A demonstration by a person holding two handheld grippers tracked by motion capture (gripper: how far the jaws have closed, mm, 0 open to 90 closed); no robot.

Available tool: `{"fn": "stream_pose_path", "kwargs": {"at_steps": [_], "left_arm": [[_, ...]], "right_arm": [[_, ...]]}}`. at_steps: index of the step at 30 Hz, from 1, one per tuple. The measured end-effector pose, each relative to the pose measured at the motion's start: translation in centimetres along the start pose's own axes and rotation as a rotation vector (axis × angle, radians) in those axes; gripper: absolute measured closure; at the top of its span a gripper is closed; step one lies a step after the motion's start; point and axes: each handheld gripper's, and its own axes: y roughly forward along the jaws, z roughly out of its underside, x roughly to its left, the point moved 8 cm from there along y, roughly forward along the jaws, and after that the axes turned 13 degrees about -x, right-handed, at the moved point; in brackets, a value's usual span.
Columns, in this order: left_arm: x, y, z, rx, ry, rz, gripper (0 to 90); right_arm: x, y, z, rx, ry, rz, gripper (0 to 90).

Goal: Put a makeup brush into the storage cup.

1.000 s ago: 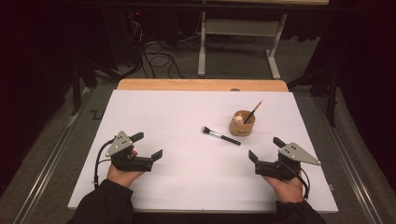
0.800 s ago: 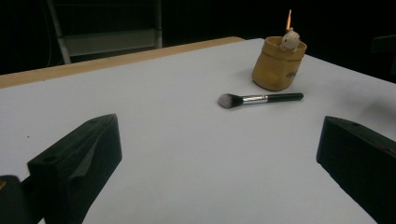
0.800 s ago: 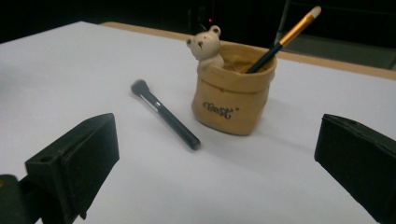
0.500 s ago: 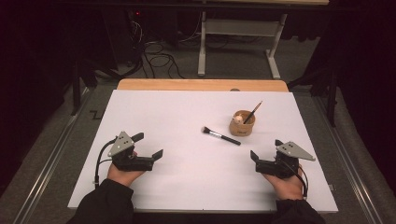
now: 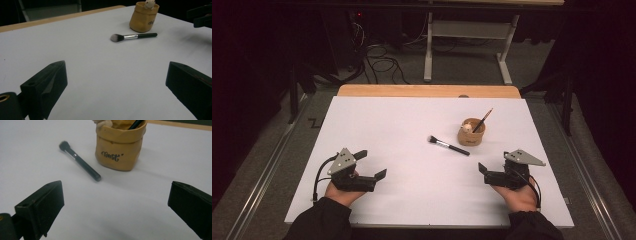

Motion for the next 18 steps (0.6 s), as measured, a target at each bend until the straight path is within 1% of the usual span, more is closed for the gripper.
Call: {"fn": "stream_pose_path", "kwargs": {"at_steps": [3, 9, 12, 17, 18], "left_arm": [[0.0, -0.2, -0.1, -0.007, 0.008, 0.011, 4.3], [0.1, -0.4, -0.5, -0.028, 0.014, 0.003, 4.2], [0.0, -0.4, -0.5, -0.027, 0.019, 0.009, 4.2], [0.0, -0.4, -0.4, -0.024, 0.017, 0.017, 4.2], [-0.1, -0.4, -0.4, -0.022, 0.018, 0.02, 4.2]], "right_arm": [[0.2, 0.0, -0.2, 0.041, -0.01, -0.014, 1.2], [1.2, 0.4, 0.0, 0.149, -0.046, -0.049, 1.1], [1.6, 0.6, 0.2, 0.196, -0.038, -0.066, 1.2], [2.0, 0.9, 0.7, 0.28, -0.071, -0.085, 1.3], [2.1, 0.8, 0.8, 0.299, -0.066, -0.095, 1.6]]}}
